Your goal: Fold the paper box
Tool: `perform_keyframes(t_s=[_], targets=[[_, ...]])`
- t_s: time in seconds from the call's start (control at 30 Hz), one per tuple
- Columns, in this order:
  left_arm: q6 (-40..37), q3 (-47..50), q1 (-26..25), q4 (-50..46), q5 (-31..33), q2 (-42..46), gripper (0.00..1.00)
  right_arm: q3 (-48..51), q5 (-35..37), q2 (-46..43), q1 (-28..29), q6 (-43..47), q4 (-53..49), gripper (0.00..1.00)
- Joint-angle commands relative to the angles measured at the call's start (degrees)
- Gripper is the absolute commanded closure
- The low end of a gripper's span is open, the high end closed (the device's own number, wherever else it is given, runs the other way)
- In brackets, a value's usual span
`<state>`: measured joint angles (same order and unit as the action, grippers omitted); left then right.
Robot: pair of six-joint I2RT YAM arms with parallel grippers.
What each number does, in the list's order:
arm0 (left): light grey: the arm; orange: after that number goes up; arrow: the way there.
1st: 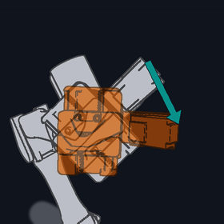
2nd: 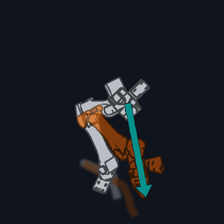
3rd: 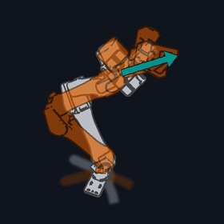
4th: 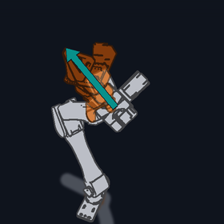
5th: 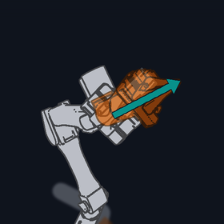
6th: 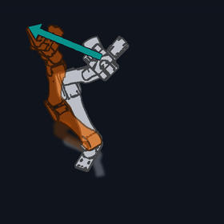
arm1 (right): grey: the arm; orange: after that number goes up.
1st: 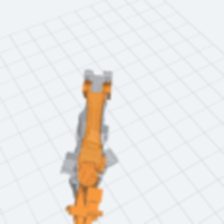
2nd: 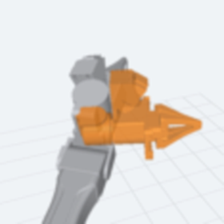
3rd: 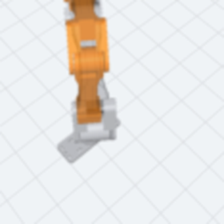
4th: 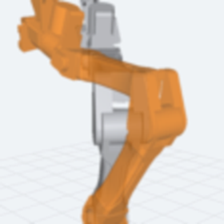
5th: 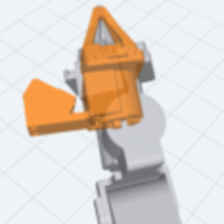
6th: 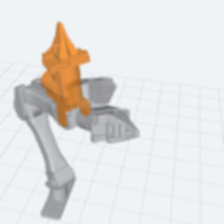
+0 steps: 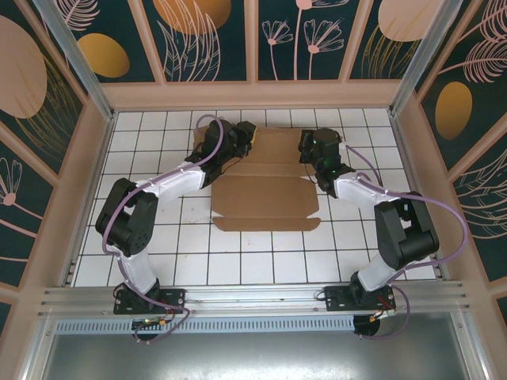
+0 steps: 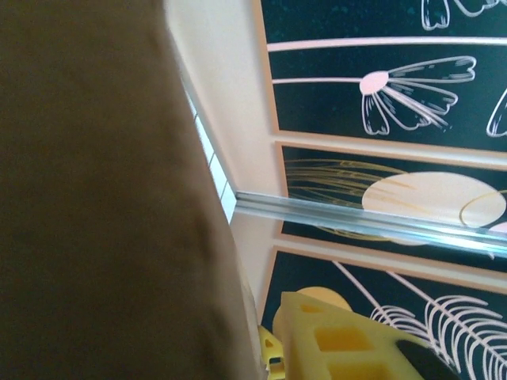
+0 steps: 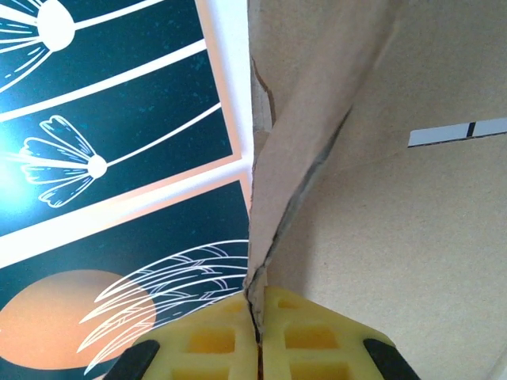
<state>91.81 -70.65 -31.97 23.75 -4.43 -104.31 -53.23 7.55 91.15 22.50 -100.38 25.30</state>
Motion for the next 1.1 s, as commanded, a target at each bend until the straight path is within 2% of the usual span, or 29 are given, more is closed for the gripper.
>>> perform_keyframes(t_s=[0.0, 0.17, 0.4, 0.5, 0.63, 0.7, 0.9, 1.0, 1.07], targets=[[0.1, 0.6, 1.1, 2.8, 0.4, -0.3, 0.82, 1.0, 1.6, -2.2, 1.1, 1.6, 2.4, 0.92], [-0.4, 1.7, 1.9, 3.2, 0.3, -0.2, 0.89, 1.8, 2.0, -3.0, 2.2, 2.8, 2.0, 0.92], [-2.0, 2.4, 3.0, 2.5, -1.5, -0.2, 0.99, 3.4, 2.2, -5.5, 3.8, 7.9, 1.9, 0.83], [-2.9, 2.8, 3.7, 2.4, -3.1, -0.2, 1.00, 5.2, 1.5, -6.7, 4.1, 9.5, 2.6, 0.73], [-5.5, 0.9, 4.9, 1.5, -8.4, -1.2, 1.00, 7.0, -1.4, -7.6, 3.6, 11.1, 3.0, 0.58], [-7.4, -0.6, 5.0, 0.3, -10.7, -1.8, 1.00, 7.8, -2.4, -8.0, 2.7, 11.6, 3.4, 0.53], [-10.0, -1.7, 5.0, -1.0, -16.0, -2.9, 1.00, 7.9, -6.4, -6.6, -1.0, 12.5, 7.2, 0.46], [-10.1, -1.2, 4.9, -0.6, -16.4, -2.8, 1.00, 6.8, -6.4, -5.4, -1.7, 12.6, 7.1, 0.46], [-10.0, -1.4, 5.0, -0.6, -17.1, -2.9, 1.00, 6.5, -6.5, -4.6, -1.9, 12.5, 7.3, 0.50]])
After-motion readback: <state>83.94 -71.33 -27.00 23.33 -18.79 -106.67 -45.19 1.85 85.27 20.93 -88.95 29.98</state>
